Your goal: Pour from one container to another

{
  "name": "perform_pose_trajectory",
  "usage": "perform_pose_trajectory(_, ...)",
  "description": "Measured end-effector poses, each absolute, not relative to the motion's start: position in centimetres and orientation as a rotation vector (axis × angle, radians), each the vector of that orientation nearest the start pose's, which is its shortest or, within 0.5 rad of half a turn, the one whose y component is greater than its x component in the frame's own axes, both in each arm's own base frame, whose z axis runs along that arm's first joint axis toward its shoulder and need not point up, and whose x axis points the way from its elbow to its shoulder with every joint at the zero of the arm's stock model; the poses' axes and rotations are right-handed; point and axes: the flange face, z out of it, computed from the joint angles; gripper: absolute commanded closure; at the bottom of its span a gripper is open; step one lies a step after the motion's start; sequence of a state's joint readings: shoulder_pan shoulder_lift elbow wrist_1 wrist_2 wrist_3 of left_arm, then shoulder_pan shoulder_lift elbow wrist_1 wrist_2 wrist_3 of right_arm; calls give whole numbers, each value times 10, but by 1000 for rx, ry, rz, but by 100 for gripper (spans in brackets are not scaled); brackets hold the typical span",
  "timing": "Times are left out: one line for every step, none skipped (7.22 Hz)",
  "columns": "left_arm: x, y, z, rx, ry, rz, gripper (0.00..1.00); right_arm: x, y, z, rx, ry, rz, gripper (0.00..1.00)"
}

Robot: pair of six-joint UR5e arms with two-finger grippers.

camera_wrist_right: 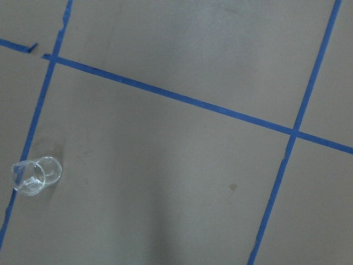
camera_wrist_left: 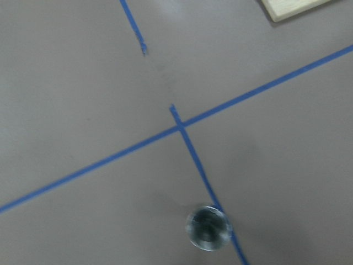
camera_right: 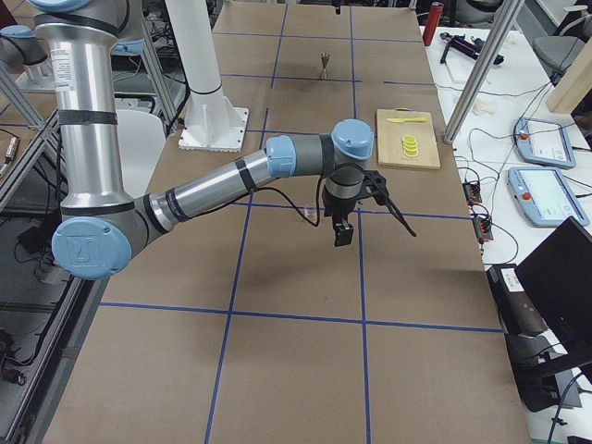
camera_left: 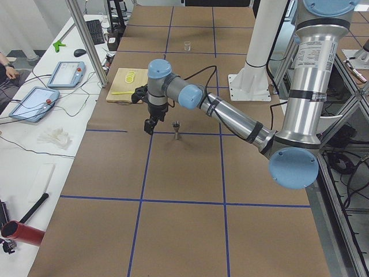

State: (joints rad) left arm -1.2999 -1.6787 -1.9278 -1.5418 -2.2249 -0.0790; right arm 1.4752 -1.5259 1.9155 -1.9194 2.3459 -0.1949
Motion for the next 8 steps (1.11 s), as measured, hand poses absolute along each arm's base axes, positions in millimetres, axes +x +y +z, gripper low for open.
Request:
perform_pose_trajectory(43, -531, 471, 278, 697, 297, 0, 23, -493, 524, 53, -776, -278, 0)
perform_pose_trajectory(26, -535, 498, 247, 688, 268, 0, 23, -502, 540, 46, -774, -271, 0)
perform_pose_trajectory(18, -532, 527, 205, 683, 248, 0, 27, -513, 566, 69, -766, -269, 0)
perform_pose_trajectory(9, -523, 555, 176, 679, 239, 0, 35, -521, 596, 108, -761, -246, 0)
perform_pose_trajectory(-3, -509, 580, 163, 685, 233, 0, 41, -525, 613, 128, -763, -186, 0)
perform_pose_trajectory(-18, -499, 601, 156, 710, 229, 0, 43, -528, 617, 127, -769, -120, 0)
perform_pose_trajectory(-32, -493, 619, 151, 733, 226, 0, 43, -531, 615, 127, -775, -87, 0)
perform_pose_trajectory(-44, -489, 628, 148, 743, 213, 0, 43, -533, 612, 128, -781, -70, 0)
